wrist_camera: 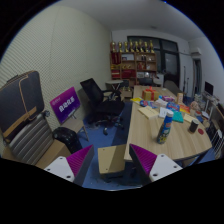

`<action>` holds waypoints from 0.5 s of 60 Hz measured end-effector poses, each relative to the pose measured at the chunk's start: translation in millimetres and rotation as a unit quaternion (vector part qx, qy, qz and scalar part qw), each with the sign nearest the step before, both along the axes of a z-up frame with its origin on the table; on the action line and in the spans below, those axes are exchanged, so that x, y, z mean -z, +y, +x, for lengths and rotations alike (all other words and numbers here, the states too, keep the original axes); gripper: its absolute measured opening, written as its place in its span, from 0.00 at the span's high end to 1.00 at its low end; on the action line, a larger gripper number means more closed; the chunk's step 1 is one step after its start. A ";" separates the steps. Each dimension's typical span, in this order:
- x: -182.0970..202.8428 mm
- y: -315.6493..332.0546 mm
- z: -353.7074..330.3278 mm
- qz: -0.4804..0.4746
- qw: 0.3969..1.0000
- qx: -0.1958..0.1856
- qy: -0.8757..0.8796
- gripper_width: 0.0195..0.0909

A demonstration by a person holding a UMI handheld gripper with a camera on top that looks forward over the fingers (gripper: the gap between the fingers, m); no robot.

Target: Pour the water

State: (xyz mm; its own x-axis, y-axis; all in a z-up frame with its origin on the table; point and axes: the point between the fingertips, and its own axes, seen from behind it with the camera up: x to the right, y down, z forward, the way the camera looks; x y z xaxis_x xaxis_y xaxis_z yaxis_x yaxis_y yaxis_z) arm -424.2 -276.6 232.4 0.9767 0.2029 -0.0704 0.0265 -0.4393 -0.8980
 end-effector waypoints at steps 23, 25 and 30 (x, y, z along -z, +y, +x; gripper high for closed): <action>46.9 76.2 116.0 0.076 0.992 0.081 -0.057 0.15; 58.2 93.4 134.7 0.076 0.991 0.095 -0.058 0.15; 77.0 137.5 184.8 0.085 0.988 0.120 -0.055 0.15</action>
